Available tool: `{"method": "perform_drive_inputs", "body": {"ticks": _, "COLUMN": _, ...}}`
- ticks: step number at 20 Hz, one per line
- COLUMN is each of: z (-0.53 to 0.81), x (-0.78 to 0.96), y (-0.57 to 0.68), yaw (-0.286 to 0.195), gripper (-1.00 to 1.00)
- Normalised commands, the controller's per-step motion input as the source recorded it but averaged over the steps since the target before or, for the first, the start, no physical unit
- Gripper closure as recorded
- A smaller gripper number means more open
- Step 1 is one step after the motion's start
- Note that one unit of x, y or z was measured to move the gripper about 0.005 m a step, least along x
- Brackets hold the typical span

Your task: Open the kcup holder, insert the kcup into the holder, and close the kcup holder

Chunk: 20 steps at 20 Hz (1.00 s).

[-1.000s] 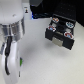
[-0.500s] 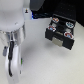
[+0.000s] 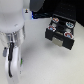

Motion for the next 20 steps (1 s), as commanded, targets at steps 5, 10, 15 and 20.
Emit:
{"method": "perform_drive_inputs", "body": {"ticks": 5, "z": -0.02, "x": 0.08, "y": -0.07, "yaw": -0.072, "gripper": 1.00}}
{"method": "perform_drive_inputs", "body": {"ticks": 10, "z": -0.01, "x": 0.07, "y": -0.04, "yaw": -0.066, "gripper": 1.00}}
{"method": "perform_drive_inputs", "body": {"ticks": 15, "z": -0.01, "x": 0.06, "y": -0.05, "yaw": -0.060, "gripper": 1.00}}
{"method": "perform_drive_inputs", "body": {"ticks": 20, "z": 0.05, "x": 0.07, "y": -0.03, "yaw": -0.057, "gripper": 1.00}}
